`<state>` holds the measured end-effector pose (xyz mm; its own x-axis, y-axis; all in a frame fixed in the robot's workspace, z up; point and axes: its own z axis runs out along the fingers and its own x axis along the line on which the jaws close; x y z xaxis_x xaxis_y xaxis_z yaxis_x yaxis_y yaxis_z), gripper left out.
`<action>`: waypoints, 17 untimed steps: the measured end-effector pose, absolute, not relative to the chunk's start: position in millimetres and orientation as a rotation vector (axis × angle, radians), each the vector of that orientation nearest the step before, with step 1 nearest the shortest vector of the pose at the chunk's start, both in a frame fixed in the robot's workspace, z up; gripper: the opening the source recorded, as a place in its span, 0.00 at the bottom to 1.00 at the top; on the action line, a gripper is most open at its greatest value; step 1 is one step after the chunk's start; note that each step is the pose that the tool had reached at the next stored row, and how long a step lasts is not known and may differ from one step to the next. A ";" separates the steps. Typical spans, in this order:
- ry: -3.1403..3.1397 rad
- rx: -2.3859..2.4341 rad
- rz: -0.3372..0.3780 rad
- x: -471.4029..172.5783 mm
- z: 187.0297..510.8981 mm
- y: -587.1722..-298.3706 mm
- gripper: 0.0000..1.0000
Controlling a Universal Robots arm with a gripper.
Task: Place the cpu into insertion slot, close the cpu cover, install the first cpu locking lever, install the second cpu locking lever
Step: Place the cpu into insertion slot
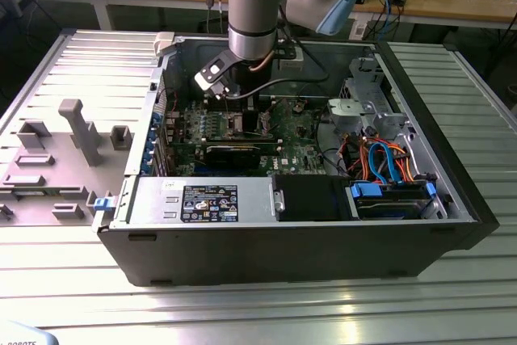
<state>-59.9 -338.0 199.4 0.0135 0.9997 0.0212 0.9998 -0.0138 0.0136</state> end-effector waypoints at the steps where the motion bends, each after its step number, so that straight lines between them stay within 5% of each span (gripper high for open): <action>1: -2.202 -2.232 -0.038 -59.9 200.6 -338.0 0.69; 8: -2.201 -2.231 -0.035 -59.9 212.6 -338.0 0.67; 11: -2.200 -2.230 -0.033 -59.9 219.4 -338.0 0.36; 15: -2.200 -2.230 -0.033 -59.8 221.1 -337.9 0.13; 17: -2.200 -2.230 -0.032 -59.8 221.3 -338.0 0.11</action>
<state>-59.8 -338.0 221.3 0.0137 0.9997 0.0208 0.9999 -0.0138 0.0079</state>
